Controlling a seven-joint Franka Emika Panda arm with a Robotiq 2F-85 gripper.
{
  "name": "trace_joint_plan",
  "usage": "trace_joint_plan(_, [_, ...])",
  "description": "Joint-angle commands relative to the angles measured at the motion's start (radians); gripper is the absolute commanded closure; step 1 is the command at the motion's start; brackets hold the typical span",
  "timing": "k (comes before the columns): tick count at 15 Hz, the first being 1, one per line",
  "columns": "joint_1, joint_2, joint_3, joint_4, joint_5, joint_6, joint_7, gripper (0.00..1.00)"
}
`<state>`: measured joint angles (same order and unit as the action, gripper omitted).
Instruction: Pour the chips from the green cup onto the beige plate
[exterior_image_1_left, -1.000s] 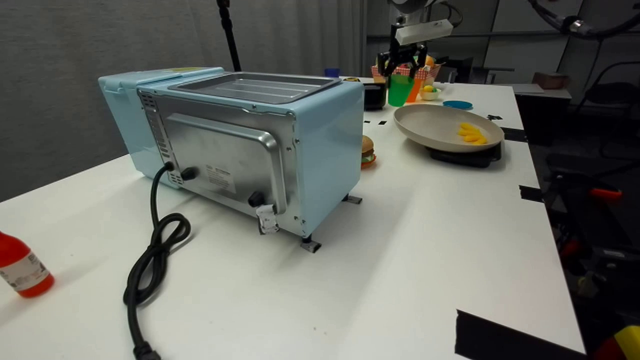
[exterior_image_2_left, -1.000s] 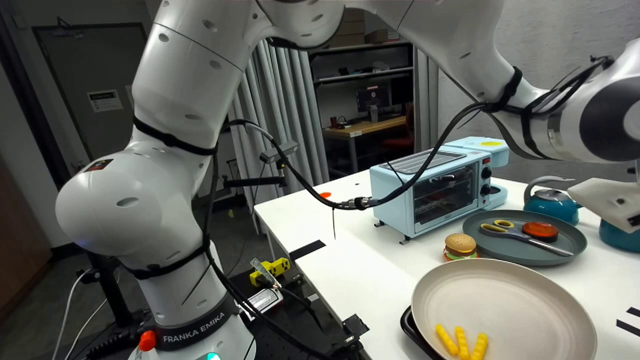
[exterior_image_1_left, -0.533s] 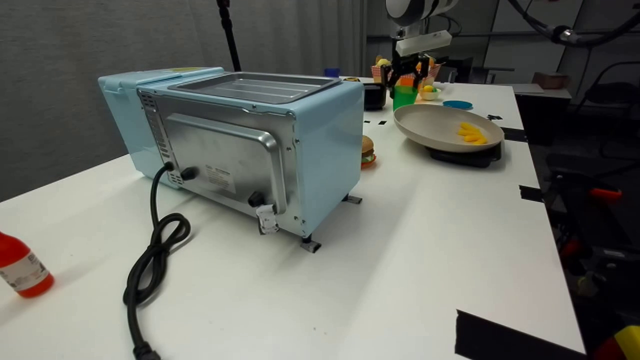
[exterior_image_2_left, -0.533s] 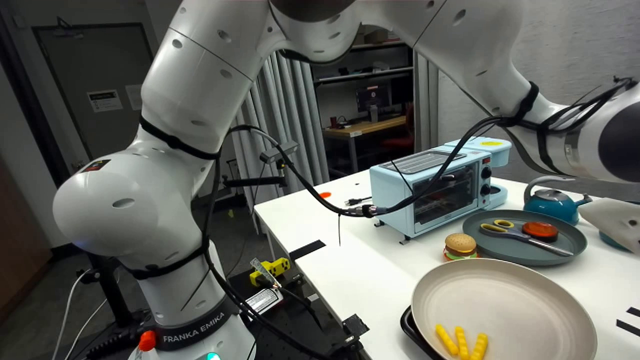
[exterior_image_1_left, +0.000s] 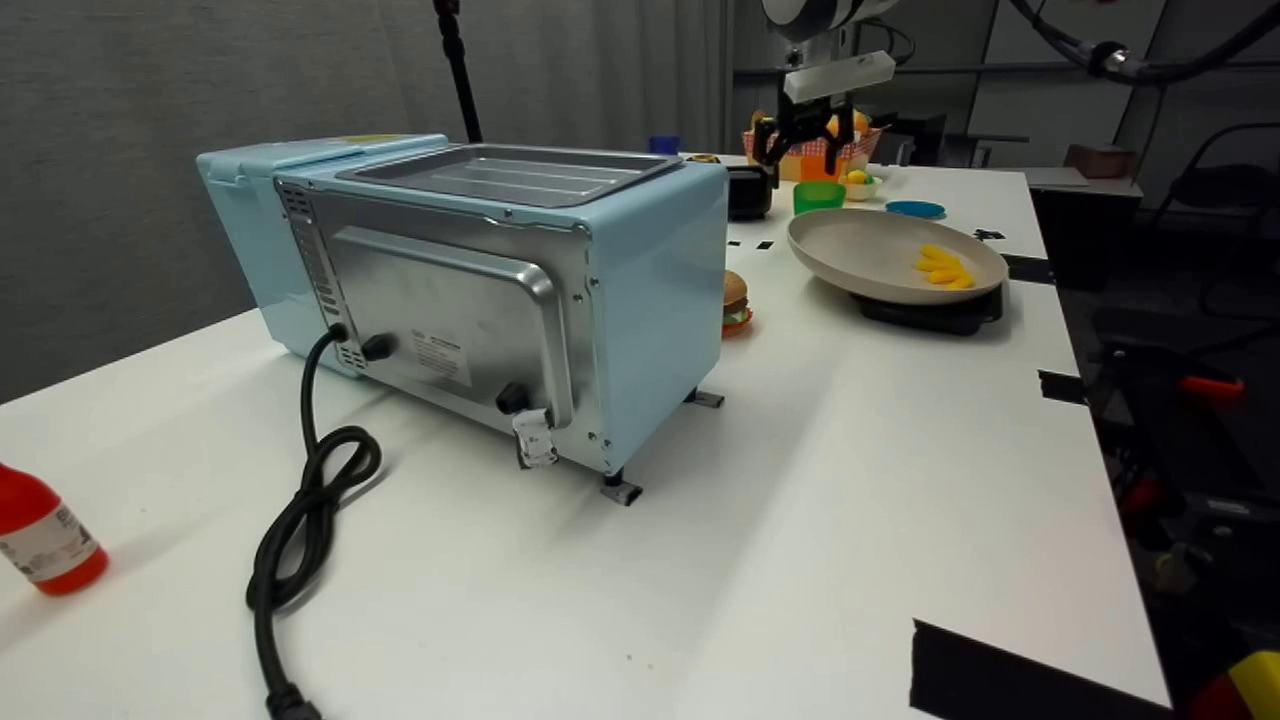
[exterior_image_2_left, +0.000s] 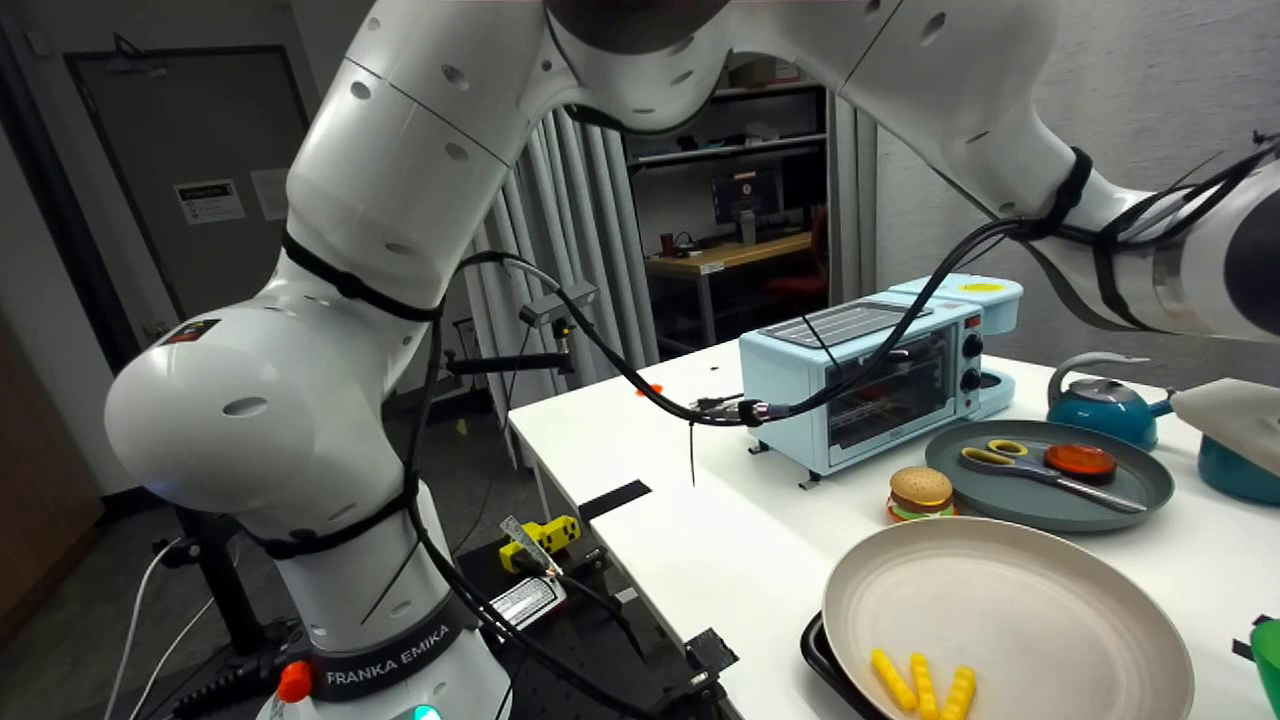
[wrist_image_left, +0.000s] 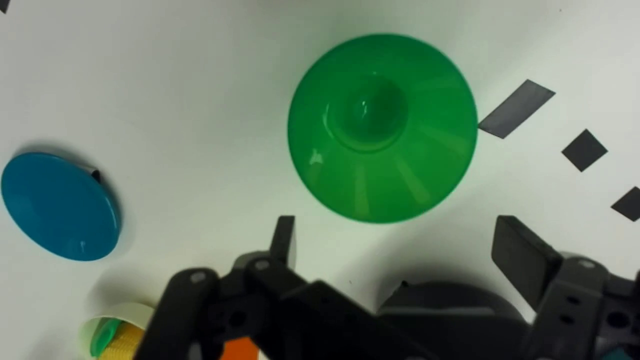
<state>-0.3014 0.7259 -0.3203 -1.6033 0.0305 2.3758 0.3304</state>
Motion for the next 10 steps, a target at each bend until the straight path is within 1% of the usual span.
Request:
trace_joint_plan(1, [-0.020, -0.012, 0.027, 0.041, 0.038, -0.050, -0.017, 0.00])
trace_joint_plan(5, [-0.022, -0.057, 0.047, 0.040, 0.072, -0.048, -0.027, 0.00])
trace_joint_plan(10, [-0.025, -0.156, 0.066, -0.005, 0.087, -0.022, -0.073, 0.00])
